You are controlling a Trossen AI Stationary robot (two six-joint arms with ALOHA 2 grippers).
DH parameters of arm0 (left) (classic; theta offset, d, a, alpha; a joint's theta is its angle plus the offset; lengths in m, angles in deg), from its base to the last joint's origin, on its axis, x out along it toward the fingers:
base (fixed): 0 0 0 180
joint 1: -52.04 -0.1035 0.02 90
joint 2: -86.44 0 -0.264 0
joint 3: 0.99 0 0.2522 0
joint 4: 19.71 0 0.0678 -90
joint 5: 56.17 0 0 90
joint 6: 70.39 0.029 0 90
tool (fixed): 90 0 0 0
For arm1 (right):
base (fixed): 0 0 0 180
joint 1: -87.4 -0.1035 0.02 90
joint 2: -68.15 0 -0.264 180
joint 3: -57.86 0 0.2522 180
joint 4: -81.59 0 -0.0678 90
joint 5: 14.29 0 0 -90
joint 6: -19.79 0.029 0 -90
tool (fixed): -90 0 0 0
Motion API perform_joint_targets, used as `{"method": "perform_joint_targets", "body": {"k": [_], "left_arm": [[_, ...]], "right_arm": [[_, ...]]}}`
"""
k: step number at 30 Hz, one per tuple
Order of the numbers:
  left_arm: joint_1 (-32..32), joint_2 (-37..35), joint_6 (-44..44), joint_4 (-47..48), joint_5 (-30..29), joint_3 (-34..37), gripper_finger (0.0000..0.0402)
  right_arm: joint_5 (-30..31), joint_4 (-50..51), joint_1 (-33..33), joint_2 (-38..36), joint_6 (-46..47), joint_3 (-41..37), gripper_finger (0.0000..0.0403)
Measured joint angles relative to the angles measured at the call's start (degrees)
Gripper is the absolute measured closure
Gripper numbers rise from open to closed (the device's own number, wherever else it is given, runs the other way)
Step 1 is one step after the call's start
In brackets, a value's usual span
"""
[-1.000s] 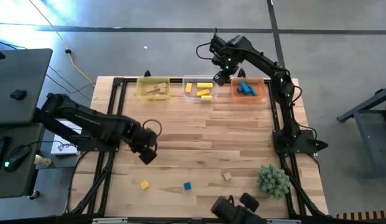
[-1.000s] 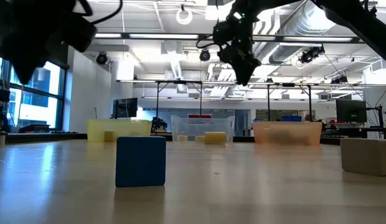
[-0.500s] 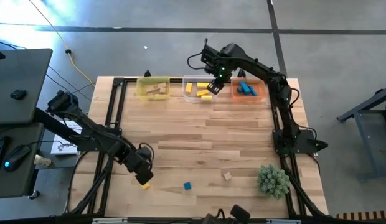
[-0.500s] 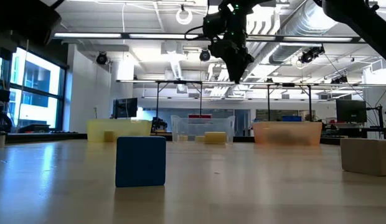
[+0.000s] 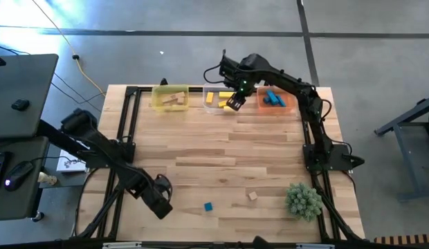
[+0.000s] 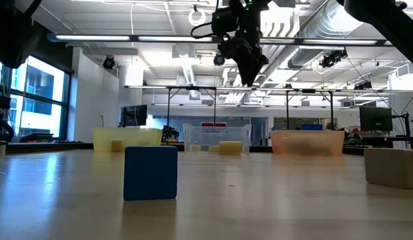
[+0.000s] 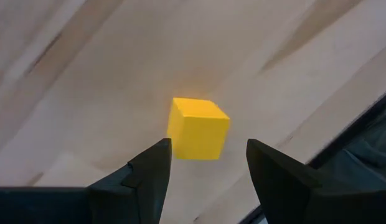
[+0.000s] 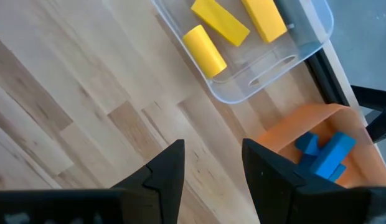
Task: Sort & place blocks by color
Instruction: Put the yellow block into the transparent bin
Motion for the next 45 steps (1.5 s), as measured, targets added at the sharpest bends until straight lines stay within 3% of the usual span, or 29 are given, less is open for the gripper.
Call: {"method": "perform_joint_targets", "body": {"k": [8, 25, 45], "left_arm": [[1.88, 3.65, -2.0, -3.31, -0.12, -0.04, 0.0204], [2.85, 4.44, -6.58, -6.82, -0.3, -0.01, 0.0204], [3.46, 8.73, -6.64, -9.27, -0.72, -0.01, 0.0204]], "right_arm": [[-0.02, 0.0, -0.9, 0.0, 0.98, -0.02, 0.0256], [0.0, -0.01, -1.11, 0.0, 1.93, -0.02, 0.0256], [0.02, 0.0, -1.1, 0.0, 1.49, -0.02, 0.0256]]}}
